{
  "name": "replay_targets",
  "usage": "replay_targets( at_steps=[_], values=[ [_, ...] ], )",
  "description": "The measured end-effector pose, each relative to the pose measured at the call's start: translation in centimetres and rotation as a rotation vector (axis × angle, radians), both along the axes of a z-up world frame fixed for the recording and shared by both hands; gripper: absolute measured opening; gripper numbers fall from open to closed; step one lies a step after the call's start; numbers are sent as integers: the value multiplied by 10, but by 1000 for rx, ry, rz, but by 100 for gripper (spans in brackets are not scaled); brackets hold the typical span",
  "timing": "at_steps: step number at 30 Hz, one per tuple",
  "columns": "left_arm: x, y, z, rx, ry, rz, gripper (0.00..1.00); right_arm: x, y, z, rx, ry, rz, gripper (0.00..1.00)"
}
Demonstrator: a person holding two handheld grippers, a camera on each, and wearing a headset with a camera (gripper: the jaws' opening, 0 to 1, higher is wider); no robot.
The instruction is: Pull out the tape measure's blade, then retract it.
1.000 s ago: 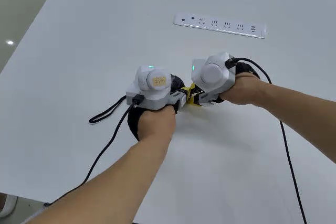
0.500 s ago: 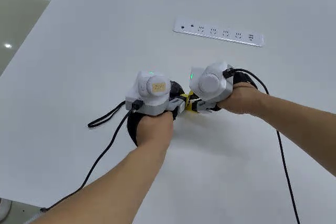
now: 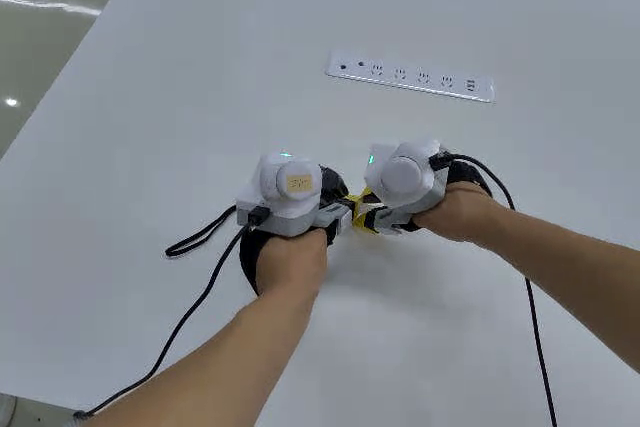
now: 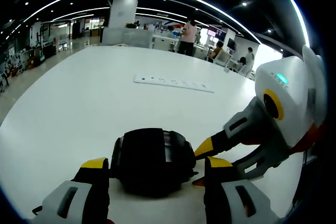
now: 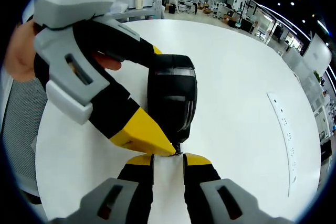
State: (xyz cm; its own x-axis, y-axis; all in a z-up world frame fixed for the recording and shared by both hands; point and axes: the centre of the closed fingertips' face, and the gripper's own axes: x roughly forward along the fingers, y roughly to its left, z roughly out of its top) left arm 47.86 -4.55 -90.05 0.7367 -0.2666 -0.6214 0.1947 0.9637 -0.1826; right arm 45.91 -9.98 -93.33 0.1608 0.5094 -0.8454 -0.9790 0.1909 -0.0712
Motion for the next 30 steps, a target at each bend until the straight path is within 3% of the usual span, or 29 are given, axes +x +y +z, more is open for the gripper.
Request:
replay_targets(
  at_steps=[12, 19, 23, 30],
  values=[
    [-16, 13, 2, 27, 15, -14, 72, -3, -4, 12, 44, -5, -128, 28],
    [-20, 14, 2, 32, 19, -25, 72, -6, -6, 14, 51, -8, -147, 30],
    [-30, 17, 5, 45, 19, -42, 72, -13, -13, 24, 78, -12, -228, 31],
    [-37, 18, 11, 54, 12, -63, 75, -16, -20, 38, 125, -30, -326, 34]
  ],
)
